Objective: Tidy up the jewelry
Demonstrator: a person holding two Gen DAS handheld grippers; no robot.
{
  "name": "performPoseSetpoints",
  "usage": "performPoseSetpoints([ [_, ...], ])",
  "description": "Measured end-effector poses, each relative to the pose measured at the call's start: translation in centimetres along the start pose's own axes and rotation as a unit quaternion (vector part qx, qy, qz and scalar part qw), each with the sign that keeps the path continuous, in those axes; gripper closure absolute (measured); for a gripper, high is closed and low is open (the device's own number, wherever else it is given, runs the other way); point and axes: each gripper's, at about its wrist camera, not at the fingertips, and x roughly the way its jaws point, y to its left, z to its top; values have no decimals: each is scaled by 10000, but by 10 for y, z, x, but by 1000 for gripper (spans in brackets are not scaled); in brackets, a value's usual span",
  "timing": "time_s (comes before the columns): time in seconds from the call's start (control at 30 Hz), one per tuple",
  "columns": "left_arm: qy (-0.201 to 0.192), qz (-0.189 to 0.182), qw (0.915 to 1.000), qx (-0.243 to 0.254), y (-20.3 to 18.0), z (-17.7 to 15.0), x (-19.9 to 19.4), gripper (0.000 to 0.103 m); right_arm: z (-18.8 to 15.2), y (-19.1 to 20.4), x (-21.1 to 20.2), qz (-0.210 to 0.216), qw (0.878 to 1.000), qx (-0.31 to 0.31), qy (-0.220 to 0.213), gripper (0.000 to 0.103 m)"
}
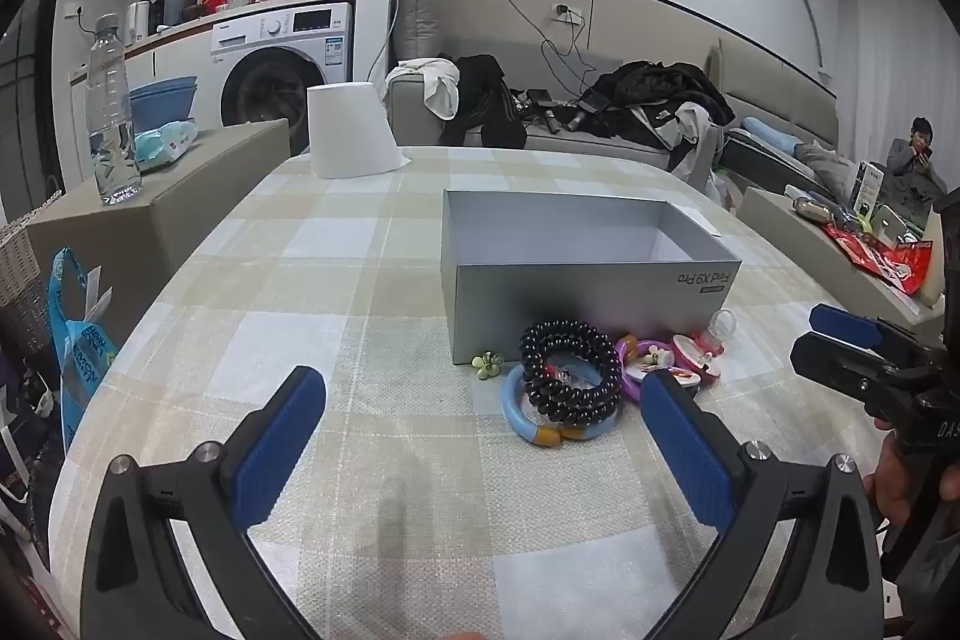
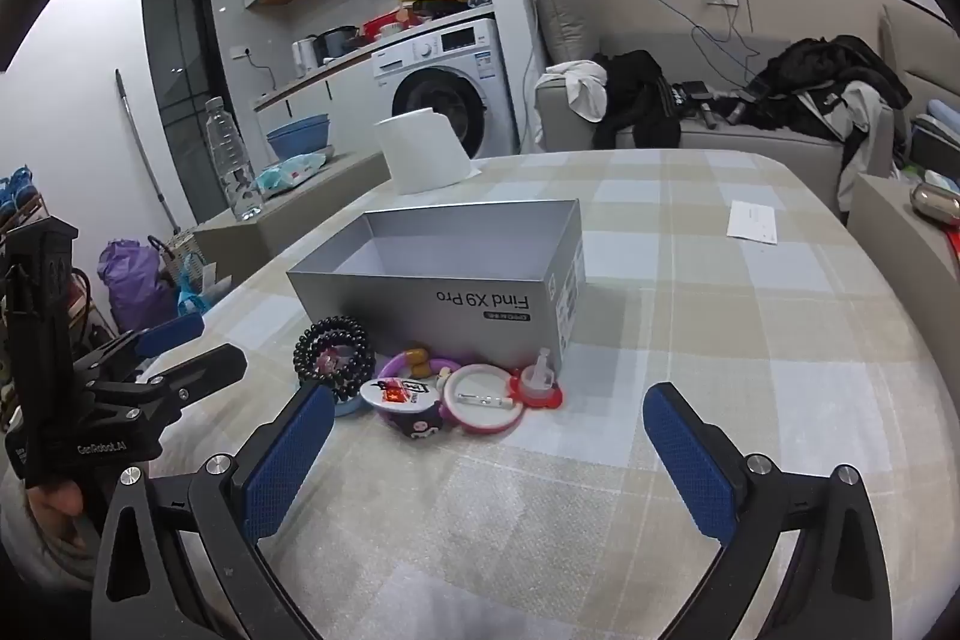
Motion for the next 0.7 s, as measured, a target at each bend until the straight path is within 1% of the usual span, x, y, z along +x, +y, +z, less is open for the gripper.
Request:
performPoseSetpoints([
  [0.27, -6, 2, 10000, 29, 5, 1, 0, 1, 0, 1, 0, -13, 10000, -9, 0, 0],
  [0.33, -3, 26, 10000, 44, 0, 0, 0, 1, 0, -1, 1, 18, 10000, 27, 23, 0],
  [0.7, -1, 31, 10000, 54, 0, 0, 0, 1, -1, 1, 0, 10, 10000, 18, 26, 0],
])
